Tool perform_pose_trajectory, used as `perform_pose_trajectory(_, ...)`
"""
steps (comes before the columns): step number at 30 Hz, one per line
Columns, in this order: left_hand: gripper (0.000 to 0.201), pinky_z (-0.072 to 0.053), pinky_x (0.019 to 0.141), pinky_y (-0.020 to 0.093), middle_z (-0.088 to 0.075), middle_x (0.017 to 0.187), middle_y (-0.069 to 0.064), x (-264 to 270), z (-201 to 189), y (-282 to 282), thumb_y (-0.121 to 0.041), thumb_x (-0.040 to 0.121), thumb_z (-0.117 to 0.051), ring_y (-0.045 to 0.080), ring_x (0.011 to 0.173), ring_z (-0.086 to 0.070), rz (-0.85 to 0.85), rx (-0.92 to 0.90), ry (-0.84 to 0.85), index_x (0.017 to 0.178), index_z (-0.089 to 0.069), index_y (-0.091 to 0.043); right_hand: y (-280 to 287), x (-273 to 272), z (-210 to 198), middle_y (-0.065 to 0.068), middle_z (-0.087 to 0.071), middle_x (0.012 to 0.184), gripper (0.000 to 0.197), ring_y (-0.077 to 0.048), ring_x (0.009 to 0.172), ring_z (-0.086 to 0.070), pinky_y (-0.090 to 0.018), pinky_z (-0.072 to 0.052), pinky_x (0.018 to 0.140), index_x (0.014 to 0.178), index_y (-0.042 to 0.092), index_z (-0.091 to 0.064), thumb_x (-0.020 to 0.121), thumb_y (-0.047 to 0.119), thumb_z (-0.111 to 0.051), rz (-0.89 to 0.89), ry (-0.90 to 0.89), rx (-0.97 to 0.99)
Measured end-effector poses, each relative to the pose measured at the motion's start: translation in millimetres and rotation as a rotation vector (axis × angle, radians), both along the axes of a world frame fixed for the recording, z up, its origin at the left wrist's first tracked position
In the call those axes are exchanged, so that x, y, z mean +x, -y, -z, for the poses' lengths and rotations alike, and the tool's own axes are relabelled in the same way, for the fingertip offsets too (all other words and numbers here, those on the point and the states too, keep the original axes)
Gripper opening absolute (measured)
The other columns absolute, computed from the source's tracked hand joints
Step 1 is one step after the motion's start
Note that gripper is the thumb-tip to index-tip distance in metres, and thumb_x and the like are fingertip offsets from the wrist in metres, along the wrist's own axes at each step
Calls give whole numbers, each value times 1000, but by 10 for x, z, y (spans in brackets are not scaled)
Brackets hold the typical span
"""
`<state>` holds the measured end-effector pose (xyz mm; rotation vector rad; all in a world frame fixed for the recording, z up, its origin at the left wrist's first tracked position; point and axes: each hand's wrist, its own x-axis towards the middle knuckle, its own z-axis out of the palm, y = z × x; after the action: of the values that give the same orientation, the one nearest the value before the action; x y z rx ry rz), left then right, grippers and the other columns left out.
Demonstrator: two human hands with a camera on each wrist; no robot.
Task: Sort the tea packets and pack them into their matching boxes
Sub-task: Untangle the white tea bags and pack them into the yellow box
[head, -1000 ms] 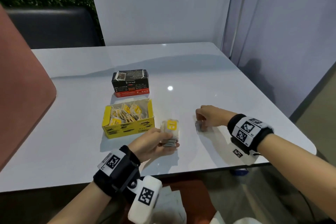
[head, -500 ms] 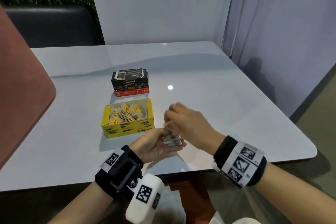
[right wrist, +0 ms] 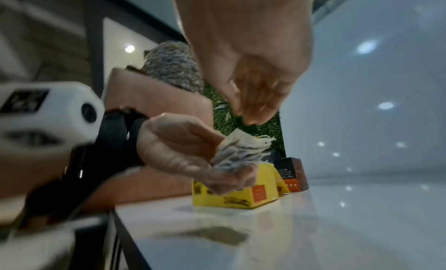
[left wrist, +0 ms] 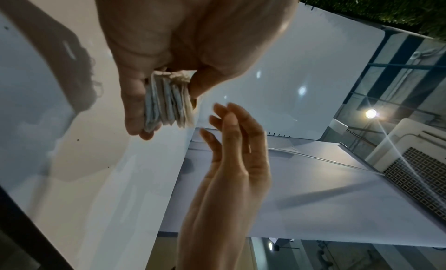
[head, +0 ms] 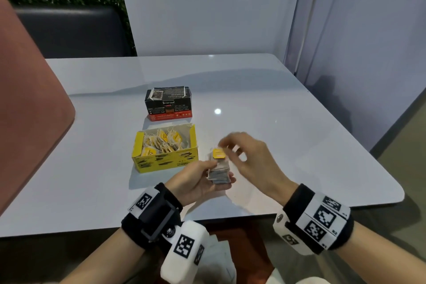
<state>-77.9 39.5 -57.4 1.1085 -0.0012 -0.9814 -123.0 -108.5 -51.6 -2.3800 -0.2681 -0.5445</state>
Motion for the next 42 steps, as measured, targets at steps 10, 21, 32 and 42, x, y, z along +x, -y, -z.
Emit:
perform_pose_trajectory(10,25,-38,70,29,-54,84,13,-27,-1,97,-9,98,-32,20,74,-50,19,12,74,93,-56,-4,-317,-44,49,-2,-57,124,44,-7,105,-56,-15,-44,74,131,15,-43,97,42,-40,-33,-771,758)
perform_pose_trajectory(21,66,-51,85,34,-55,118,23,-42,-44,-93,5,94,-39,29,99,-58,220,163,264,148,-4,-10,67,57,-235,-10,-62,105,55,-24,89,-64,-26,-56,74,132,13,-46,81,10,-70,-177,-821,375)
perform_pose_trajectory(32,92,-39,105,43,-65,117,9,162,-468,-492,-14,97,-41,23,100,-65,162,595,1082,113,46,-39,-356,428,-726,-6,-68,88,27,-13,69,-69,-26,-58,66,104,8,-65,77,3,-67,-256,-430,-144)
perform_pose_trajectory(42,36,-30,105,27,-53,134,4,1153,-761,-594,-11,93,-45,19,128,-38,839,1164,1591,128,-54,-15,-320,1523,-744,-15,-69,105,29,-29,96,-65,-35,-53,82,107,2,-62,79,-2,-66,-106,-206,-343)
